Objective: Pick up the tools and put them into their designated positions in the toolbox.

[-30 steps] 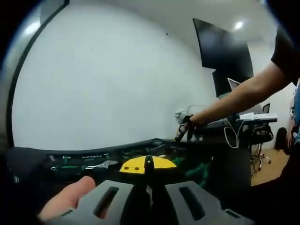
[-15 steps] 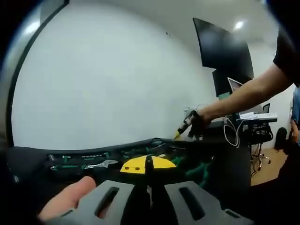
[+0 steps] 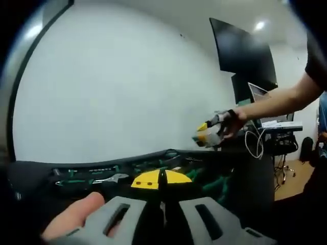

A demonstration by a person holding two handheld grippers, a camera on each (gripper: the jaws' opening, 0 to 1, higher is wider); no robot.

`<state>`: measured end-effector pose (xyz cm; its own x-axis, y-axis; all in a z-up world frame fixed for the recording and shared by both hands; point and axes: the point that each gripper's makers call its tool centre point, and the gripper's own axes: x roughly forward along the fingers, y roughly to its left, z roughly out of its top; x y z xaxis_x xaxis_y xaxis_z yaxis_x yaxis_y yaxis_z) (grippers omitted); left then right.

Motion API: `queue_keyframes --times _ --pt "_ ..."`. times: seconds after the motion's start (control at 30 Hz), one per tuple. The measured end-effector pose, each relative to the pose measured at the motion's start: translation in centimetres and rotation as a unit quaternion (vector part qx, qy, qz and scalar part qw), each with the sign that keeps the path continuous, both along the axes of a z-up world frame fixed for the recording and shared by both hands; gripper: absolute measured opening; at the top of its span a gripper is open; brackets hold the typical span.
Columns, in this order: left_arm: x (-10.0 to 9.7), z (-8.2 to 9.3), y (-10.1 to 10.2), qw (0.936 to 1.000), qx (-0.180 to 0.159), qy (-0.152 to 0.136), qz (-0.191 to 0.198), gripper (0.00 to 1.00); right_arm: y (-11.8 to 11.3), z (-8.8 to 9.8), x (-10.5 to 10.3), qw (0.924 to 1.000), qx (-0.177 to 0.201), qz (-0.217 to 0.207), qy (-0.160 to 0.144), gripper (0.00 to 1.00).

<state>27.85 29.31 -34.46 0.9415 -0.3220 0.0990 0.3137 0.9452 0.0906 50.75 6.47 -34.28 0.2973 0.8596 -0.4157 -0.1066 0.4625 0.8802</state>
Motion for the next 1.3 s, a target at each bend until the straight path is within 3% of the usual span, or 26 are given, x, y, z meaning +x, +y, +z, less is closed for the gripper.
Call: queue_keyframes --times 0.07,0.23,0.27,0.43,0.5,0.57,0.6,0.63,0.7,0.77,0.83,0.9,0.97,1.03,1.07,1.1,1.13,1.2,1.23,1.27,1.3 --pt "0.0 0.0 0.0 1.0000 -0.001 0.000 0.000 0.04 0.8 0.9 -2.4 0.9996 0.025 0.015 0.007 0.49" --pt "0.1 -0.1 -0.2 1.0000 0.006 0.002 0.000 0.04 1.5 1.3 -4.6 0.9987 0.029 0.041 0.001 0.47" --pt "0.1 -0.2 -0.2 1.0000 0.009 0.002 0.000 0.04 1.9 1.0 -5.3 0.9986 0.026 0.046 0.001 0.47" --pt "0.2 -0.4 -0.5 0.9998 0.021 0.005 0.001 0.04 4.1 -3.6 -9.7 0.9950 -0.061 0.079 -0.008 0.47" --pt "0.2 -0.5 -0.5 0.9997 0.024 0.006 0.001 0.04 5.2 -5.3 -11.5 0.9853 -0.122 0.099 -0.068 0.44" --pt "0.2 -0.6 -0.6 0.9996 0.027 0.008 0.001 0.04 5.3 -5.8 -12.2 0.9675 -0.183 0.115 -0.131 0.32" --pt "0.2 -0.6 -0.6 0.9996 0.028 0.008 0.001 0.04 5.8 -5.2 -12.5 0.9553 -0.189 0.129 -0.187 0.31" --pt "0.2 -0.6 -0.6 0.9995 0.029 0.008 0.001 0.04 5.8 -4.7 -12.2 0.9520 -0.197 0.118 -0.202 0.33" --pt "0.2 -0.6 -0.6 0.9995 0.031 0.007 0.001 0.04 5.6 -3.1 -11.7 0.9549 -0.193 0.091 -0.206 0.34" --pt "0.2 -0.6 -0.7 0.9995 0.032 0.007 0.001 0.04 4.8 -0.9 -10.9 0.9488 -0.190 0.063 -0.244 0.33" --pt "0.2 -0.6 -0.7 0.9995 0.031 0.007 0.001 0.04 4.2 2.8 -10.5 0.9302 -0.162 0.020 -0.329 0.28" --pt "0.1 -0.6 -0.6 0.9995 0.030 0.006 0.001 0.04 3.5 7.0 -11.9 0.9013 -0.127 -0.022 -0.414 0.15" --pt "0.1 -0.6 -0.6 0.9996 0.029 0.006 0.001 0.04 3.1 10.6 -14.4 0.8781 -0.077 -0.076 -0.466 0.16" --pt "0.0 -0.6 -0.7 0.9995 0.030 0.006 0.001 0.04 3.5 13.2 -17.4 0.8628 -0.030 -0.102 -0.494 0.21" --pt "0.0 -0.6 -0.8 0.9994 0.033 0.007 0.001 0.04 3.6 14.4 -18.8 0.8679 0.016 -0.132 -0.479 0.29" --pt "0.0 -0.7 -0.8 0.9993 0.036 0.008 0.002 0.04 3.7 15.8 -19.8 0.8645 0.065 -0.158 -0.473 0.39" --pt "0.0 -0.8 -0.9 0.9992 0.038 0.009 0.002 0.04 3.7 17.2 -20.8 0.8556 0.120 -0.171 -0.474 0.39" --pt "0.0 -0.9 -1.0 0.9991 0.042 0.011 0.001 0.04 3.5 18.1 -21.0 0.8618 0.210 -0.191 -0.420 0.32" --pt "0.0 -1.0 -1.0 0.9990 0.042 0.011 0.000 0.04 3.6 18.8 -21.1 0.8545 0.255 -0.188 -0.411 0.32" --pt "0.0 -1.0 -1.1 0.9991 0.041 0.011 -0.001 0.04 3.4 19.3 -20.9 0.8473 0.278 -0.190 -0.411 0.32" --pt "-0.1 -1.0 -1.0 0.9991 0.040 0.011 -0.001 0.04 3.1 18.9 -20.3 0.8423 0.260 -0.194 -0.431 0.33"
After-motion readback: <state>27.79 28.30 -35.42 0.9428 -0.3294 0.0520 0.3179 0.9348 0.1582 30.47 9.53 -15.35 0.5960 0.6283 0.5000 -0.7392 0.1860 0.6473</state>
